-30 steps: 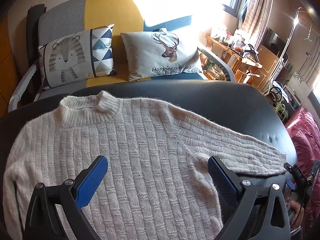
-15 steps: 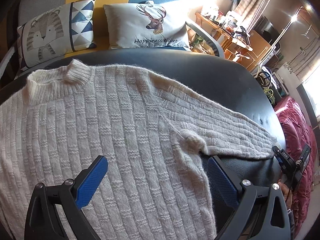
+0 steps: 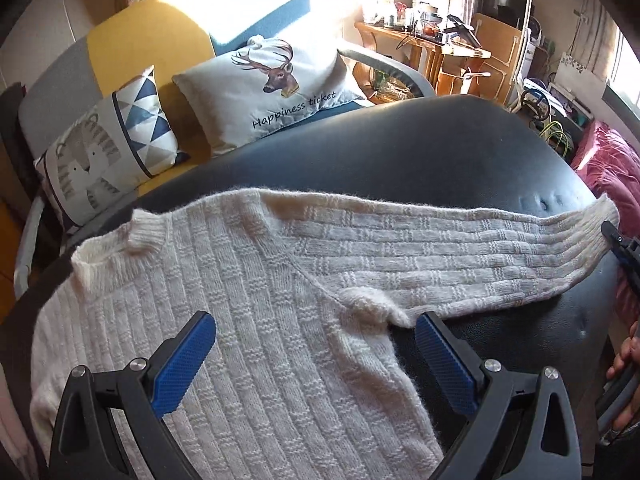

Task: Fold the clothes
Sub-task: 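Grasp the sleeve cuff with the right gripper and lift it, then close the left gripper on the sleeve cuff while the right gripper opens and releases it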

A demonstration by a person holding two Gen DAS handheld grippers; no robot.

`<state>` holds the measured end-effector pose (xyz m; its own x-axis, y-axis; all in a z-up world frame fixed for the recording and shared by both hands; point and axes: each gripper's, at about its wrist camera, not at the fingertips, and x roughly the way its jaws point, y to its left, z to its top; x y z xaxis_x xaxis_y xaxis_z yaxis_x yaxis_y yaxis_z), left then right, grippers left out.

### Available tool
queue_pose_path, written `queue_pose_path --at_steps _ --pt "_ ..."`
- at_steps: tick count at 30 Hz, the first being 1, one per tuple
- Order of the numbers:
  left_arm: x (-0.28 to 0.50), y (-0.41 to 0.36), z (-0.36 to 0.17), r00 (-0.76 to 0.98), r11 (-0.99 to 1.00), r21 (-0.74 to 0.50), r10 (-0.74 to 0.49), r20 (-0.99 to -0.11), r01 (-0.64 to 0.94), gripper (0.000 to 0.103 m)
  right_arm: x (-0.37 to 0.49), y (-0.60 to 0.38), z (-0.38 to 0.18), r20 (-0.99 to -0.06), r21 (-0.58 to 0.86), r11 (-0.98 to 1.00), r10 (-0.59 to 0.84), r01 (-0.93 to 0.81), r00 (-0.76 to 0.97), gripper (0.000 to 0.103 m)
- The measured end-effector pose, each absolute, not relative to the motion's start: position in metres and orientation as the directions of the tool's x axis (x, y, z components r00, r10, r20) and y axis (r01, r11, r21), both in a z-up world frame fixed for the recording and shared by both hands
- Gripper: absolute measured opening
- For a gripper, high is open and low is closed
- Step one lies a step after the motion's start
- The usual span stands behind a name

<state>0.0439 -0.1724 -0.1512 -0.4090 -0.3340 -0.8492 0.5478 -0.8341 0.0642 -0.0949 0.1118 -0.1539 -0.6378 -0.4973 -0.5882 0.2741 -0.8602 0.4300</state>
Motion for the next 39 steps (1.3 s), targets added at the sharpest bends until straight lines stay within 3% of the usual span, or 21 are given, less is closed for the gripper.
queue_pose_path --at_steps 7,23,27,31,35,39 --pt "0.045 -0.176 -0.148 -0.391 -0.821 0.107 -0.376 -0.84 0.56 0.102 -0.081 0.092 -0.147 -0.585 0.387 -0.854 -0.519 0.347 -0.623 0.019" --pt "0.046 -0.177 -0.148 -0.392 -0.818 0.08 -0.355 -0.849 0.57 0.102 -0.051 0.059 -0.137 -0.576 0.32 -0.83 -0.553 0.457 -0.602 0.019" --pt "0.04 -0.18 -0.156 -0.427 -0.83 -0.074 -0.206 -0.88 0.553 0.102 -0.04 0.05 -0.137 -0.575 0.289 -0.824 -0.556 0.487 -0.6 0.019" --pt "0.021 -0.178 -0.168 -0.5 -0.821 -0.307 0.03 -0.866 0.482 0.102 -0.025 0.038 -0.138 -0.577 0.239 -0.814 -0.557 0.529 -0.597 0.019" --pt "-0.006 -0.165 -0.177 -0.575 -0.753 -0.551 0.286 -0.766 0.36 0.102 -0.009 0.025 -0.143 -0.585 0.18 -0.799 -0.556 0.573 -0.591 0.019" --pt "-0.036 -0.159 -0.189 -0.593 -0.639 -0.699 0.44 -0.674 0.32 0.103 0.002 0.018 -0.149 -0.592 0.139 -0.789 -0.55 0.598 -0.588 0.019"
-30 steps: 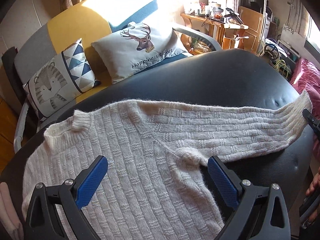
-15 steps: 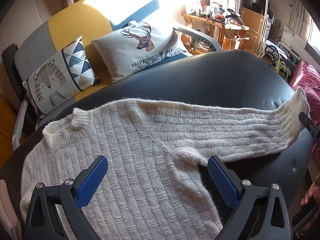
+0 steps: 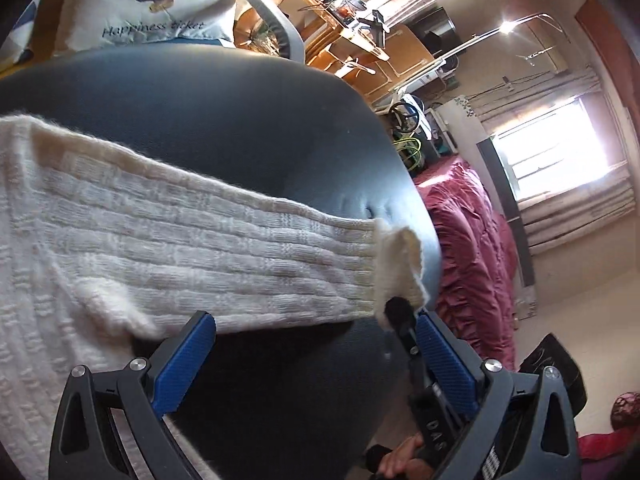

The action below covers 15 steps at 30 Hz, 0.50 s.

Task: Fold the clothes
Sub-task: 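Close the left gripper on the sleeve cuff while the right gripper opens and releases it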

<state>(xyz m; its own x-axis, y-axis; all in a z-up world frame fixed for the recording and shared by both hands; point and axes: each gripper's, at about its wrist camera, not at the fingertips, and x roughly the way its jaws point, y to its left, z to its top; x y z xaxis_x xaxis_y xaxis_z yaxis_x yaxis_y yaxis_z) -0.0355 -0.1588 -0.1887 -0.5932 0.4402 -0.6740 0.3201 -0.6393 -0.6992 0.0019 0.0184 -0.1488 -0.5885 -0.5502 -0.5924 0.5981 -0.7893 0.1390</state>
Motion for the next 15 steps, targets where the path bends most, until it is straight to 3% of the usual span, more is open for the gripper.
queue_pose_path --at_steps 4,12,15 --pt "-0.059 -0.152 -0.21 -0.558 -0.558 -0.751 0.518 -0.648 0.353 0.103 0.009 0.016 -0.15 -0.592 0.115 -0.781 -0.551 0.614 -0.589 0.019" --pt "-0.081 -0.134 -0.228 -0.55 -0.546 -0.755 0.529 -0.647 0.363 0.101 0.023 0.007 -0.153 -0.591 0.069 -0.759 -0.554 0.648 -0.586 0.019" --pt "-0.087 -0.131 -0.232 -0.533 -0.543 -0.746 0.529 -0.661 0.386 0.091 0.022 0.01 -0.156 -0.597 0.066 -0.774 -0.537 0.63 -0.597 0.019"
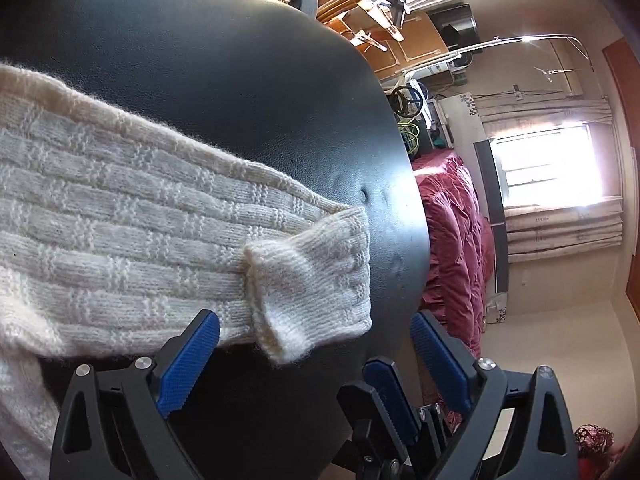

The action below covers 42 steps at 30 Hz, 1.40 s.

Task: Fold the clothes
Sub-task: 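Close the left gripper on the sleeve cuff while the right gripper opens and releases it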

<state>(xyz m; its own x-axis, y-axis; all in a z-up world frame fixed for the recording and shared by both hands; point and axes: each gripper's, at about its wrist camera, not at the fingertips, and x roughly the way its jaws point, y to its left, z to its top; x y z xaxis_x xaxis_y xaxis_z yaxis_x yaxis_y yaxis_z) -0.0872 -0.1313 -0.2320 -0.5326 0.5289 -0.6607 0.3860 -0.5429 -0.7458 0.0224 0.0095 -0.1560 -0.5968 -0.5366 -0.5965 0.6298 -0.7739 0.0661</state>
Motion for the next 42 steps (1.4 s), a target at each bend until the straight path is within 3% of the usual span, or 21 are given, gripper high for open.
queue_pose_path --at_steps 2,5,6,9,14,19,20,22,23,25,32,37,42 --pt "-0.088 -0.131 -0.235 -0.523 -0.544 -0.737 0.524 -0.672 0.401 0.091 0.021 0.017 -0.159 -0.601 0.052 -0.785 -0.518 0.618 -0.608 0.022" --pt "-0.086 -0.134 -0.234 -0.525 -0.545 -0.734 0.519 -0.674 0.404 0.091 0.022 0.03 -0.165 -0.613 -0.004 -0.792 -0.48 0.61 -0.627 0.059" --pt "-0.085 -0.136 -0.234 -0.527 -0.542 -0.736 0.519 -0.673 0.406 0.091 0.023 0.032 -0.168 -0.62 -0.035 -0.783 -0.47 0.621 -0.628 0.063" --pt "-0.083 -0.141 -0.235 -0.528 -0.527 -0.739 0.521 -0.671 0.419 0.091 0.027 0.032 -0.178 -0.641 -0.15 -0.727 -0.444 0.67 -0.626 0.063" --pt "-0.077 -0.143 -0.237 -0.519 -0.528 -0.736 0.525 -0.675 0.424 0.091 0.039 0.001 -0.205 -0.628 -0.471 -0.513 -0.377 0.718 -0.681 0.063" --pt "-0.074 -0.145 -0.238 -0.512 -0.523 -0.737 0.532 -0.675 0.428 0.091 0.03 -0.018 -0.211 -0.624 -0.498 -0.452 -0.406 0.74 -0.668 0.063" --pt "-0.074 -0.145 -0.238 -0.51 -0.523 -0.737 0.533 -0.675 0.428 0.091 0.025 -0.019 -0.212 -0.637 -0.482 -0.454 -0.406 0.75 -0.655 0.06" --pt "-0.075 -0.146 -0.239 -0.507 -0.522 -0.737 0.536 -0.675 0.43 0.091 0.016 -0.022 -0.214 -0.672 -0.436 -0.461 -0.405 0.773 -0.62 0.02" --pt "-0.075 -0.146 -0.239 -0.506 -0.52 -0.738 0.538 -0.674 0.43 0.091 0.013 -0.02 -0.213 -0.678 -0.408 -0.48 -0.411 0.777 -0.61 0.008" --pt "-0.074 -0.146 -0.24 -0.505 -0.517 -0.74 0.542 -0.672 0.43 0.091 0.01 -0.013 -0.208 -0.671 -0.36 -0.525 -0.429 0.771 -0.605 0.008" --pt "-0.076 -0.143 -0.244 -0.514 -0.438 -0.793 0.605 -0.608 0.423 0.091 0.032 -0.001 -0.185 -0.547 -0.405 -0.584 -0.462 0.704 -0.698 0.008" --pt "-0.081 -0.131 -0.245 -0.497 -0.422 -0.808 0.64 -0.587 0.411 0.089 0.038 -0.004 -0.18 -0.542 -0.393 -0.58 -0.48 0.713 -0.69 0.008" --pt "-0.084 -0.13 -0.249 -0.501 -0.407 -0.805 0.634 -0.589 0.432 0.053 0.046 -0.004 -0.18 -0.552 -0.375 -0.576 -0.49 0.726 -0.674 0.008"
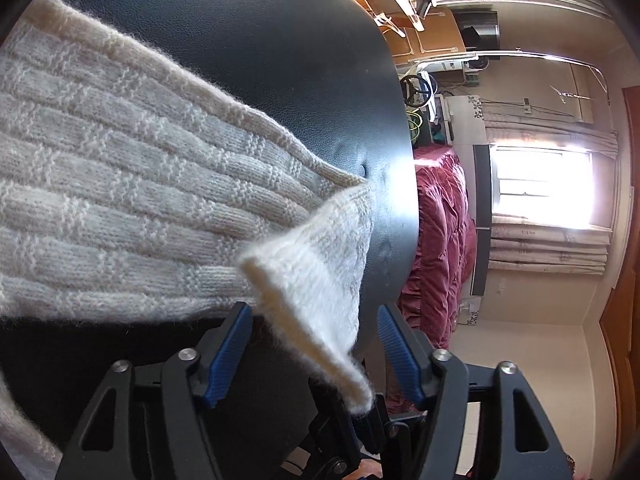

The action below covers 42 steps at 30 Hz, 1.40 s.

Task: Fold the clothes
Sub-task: 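Close the left gripper on the sleeve cuff while the right gripper opens and releases it, then carry the held cuff across the sweater body with the left gripper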

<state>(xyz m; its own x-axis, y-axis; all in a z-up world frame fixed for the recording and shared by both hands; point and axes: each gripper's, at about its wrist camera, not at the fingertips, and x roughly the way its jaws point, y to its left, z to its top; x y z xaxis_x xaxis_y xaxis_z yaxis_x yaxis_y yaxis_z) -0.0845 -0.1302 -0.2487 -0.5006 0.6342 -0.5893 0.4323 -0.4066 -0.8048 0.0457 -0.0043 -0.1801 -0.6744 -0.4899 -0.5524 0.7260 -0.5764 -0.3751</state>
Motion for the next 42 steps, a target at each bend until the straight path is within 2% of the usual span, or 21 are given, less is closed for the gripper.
queue_pose_path --at_steps 1,3,6,8,10,12,14,28,33,42 --pt "-0.085 -0.131 -0.25 -0.501 -0.402 -0.807 0.637 -0.586 0.432 0.048 0.048 -0.004 -0.18 -0.553 -0.374 -0.575 -0.491 0.727 -0.673 0.008" --pt "-0.087 -0.128 -0.252 -0.486 -0.406 -0.809 0.652 -0.582 0.425 0.025 0.05 -0.006 -0.182 -0.555 -0.372 -0.573 -0.493 0.73 -0.67 0.008" --pt "-0.085 -0.125 -0.253 -0.494 -0.393 -0.82 0.659 -0.567 0.416 0.01 0.051 -0.007 -0.183 -0.557 -0.364 -0.578 -0.493 0.73 -0.668 0.008" --pt "-0.083 -0.129 -0.253 -0.509 -0.385 -0.82 0.648 -0.567 0.423 0.008 0.05 -0.005 -0.182 -0.553 -0.352 -0.589 -0.497 0.728 -0.669 0.011" --pt "-0.08 -0.135 -0.253 -0.527 -0.378 -0.82 0.632 -0.568 0.431 0.007 0.054 -0.002 -0.179 -0.535 -0.345 -0.607 -0.499 0.716 -0.682 0.026" --pt "-0.077 -0.141 -0.251 -0.543 -0.378 -0.814 0.61 -0.577 0.441 0.007 0.058 0.002 -0.177 -0.514 -0.342 -0.627 -0.499 0.7 -0.698 0.069" --pt "-0.074 -0.149 -0.247 -0.562 -0.384 -0.811 0.586 -0.584 0.443 0.007 0.062 0.006 -0.175 -0.489 -0.344 -0.648 -0.494 0.68 -0.719 0.084" --pt "-0.033 -0.196 -0.201 -0.665 -0.41 -0.816 0.479 -0.573 0.408 0.007 0.036 0.02 -0.182 -0.593 -0.132 -0.754 -0.461 0.644 -0.66 0.084" --pt "0.004 -0.222 -0.188 -0.7 -0.431 -0.793 0.396 -0.595 0.43 0.007 0.034 0.021 -0.184 -0.618 -0.044 -0.768 -0.482 0.639 -0.621 0.084" --pt "0.082 -0.271 -0.179 -0.726 -0.443 -0.728 0.215 -0.653 0.524 0.007 0.036 0.013 -0.177 -0.63 0.001 -0.76 -0.505 0.65 -0.59 0.084"
